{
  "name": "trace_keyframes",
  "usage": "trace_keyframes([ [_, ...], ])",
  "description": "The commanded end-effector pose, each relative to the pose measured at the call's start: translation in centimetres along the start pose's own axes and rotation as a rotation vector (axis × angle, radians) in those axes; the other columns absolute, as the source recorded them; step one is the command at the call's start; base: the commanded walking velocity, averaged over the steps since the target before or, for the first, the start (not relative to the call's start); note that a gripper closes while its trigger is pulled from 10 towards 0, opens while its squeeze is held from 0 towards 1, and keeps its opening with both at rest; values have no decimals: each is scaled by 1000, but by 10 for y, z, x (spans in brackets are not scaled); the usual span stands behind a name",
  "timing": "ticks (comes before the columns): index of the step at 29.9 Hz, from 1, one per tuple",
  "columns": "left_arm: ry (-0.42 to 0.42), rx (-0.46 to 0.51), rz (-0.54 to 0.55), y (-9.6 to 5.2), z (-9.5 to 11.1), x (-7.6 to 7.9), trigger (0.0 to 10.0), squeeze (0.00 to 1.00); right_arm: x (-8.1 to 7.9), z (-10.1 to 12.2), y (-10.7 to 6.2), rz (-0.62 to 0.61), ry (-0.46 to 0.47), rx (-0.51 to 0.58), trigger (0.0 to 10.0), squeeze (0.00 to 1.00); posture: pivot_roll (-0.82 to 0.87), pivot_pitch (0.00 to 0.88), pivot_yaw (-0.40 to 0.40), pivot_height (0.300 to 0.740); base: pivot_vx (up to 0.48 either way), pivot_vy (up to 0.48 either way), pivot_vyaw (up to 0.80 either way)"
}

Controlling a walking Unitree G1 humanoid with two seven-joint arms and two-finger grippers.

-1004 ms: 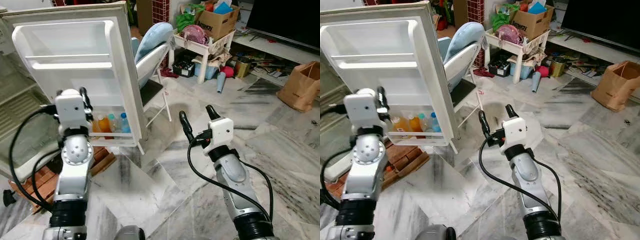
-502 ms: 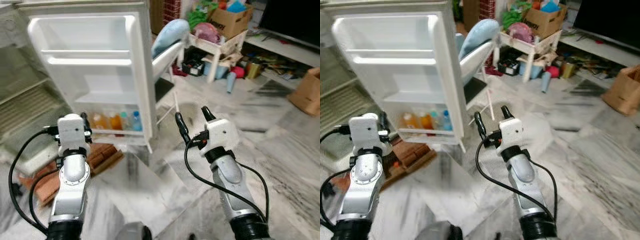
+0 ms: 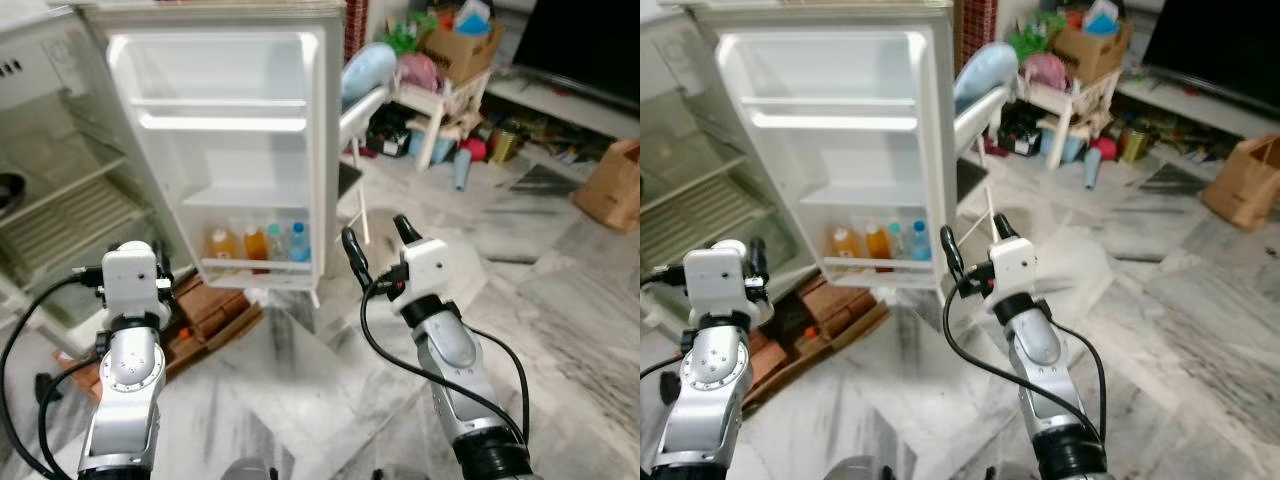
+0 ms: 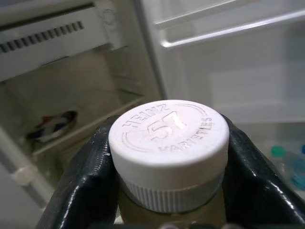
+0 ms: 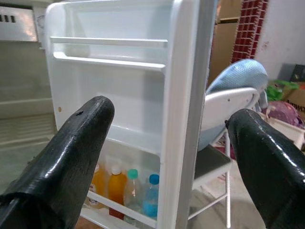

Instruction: Restocking fridge

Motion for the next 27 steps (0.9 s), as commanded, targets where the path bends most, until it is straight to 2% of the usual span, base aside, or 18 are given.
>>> trace_keyframes([
  [1, 4, 56, -47, 0, 10, 9, 10000, 0, 5, -1, -2, -26, 10, -6, 10000, 0, 69, 0, 42, 740, 0, 0, 0],
  [5, -17, 65, -93, -2, 12, 12, 10000, 0, 8, -1, -2, -46, 8, -3, 10000, 0, 66, 0, 41, 740, 0, 0, 0],
  [10, -79, 149, -117, 4, 33, 13, 10000, 0, 16, -1, -4, -72, -12, -7, 10000, 0, 74, 0, 18, 740, 0, 0, 0],
  [14, -107, 239, -114, 15, 59, 11, 10000, 0, 10, -3, 0, -35, -5, -14, 10000, 0, 72, 0, 18, 740, 421, 0, 0],
  [20, -126, 300, -141, 24, 80, 13, 10000, 0, 4, 1, 7, 0, -30, 2, 10000, 0, 71, 0, 18, 740, 473, 0, 0],
  [25, -140, 337, -166, 27, 92, 13, 10000, 0, 7, 5, 8, 3, -44, 10, 10000, 0, 64, 0, 27, 740, 472, 0, 0],
  [27, -156, 365, -165, 29, 103, 14, 10000, 0, 11, 4, 7, -3, -59, 6, 10000, 0, 60, 2, 29, 740, 480, 0, 0],
])
Point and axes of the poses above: a point about 5 cm out from each wrist's last joint towards the gripper, its own y axis pointing out of the wrist towards the gripper, its own z axis along the axis of the wrist's last joint, x = y × z, the point moved 1 cm from there along y, pointing out of the wrist towards the gripper, and after that the axes turned 4 degrees about y, right-handed, at the moved point
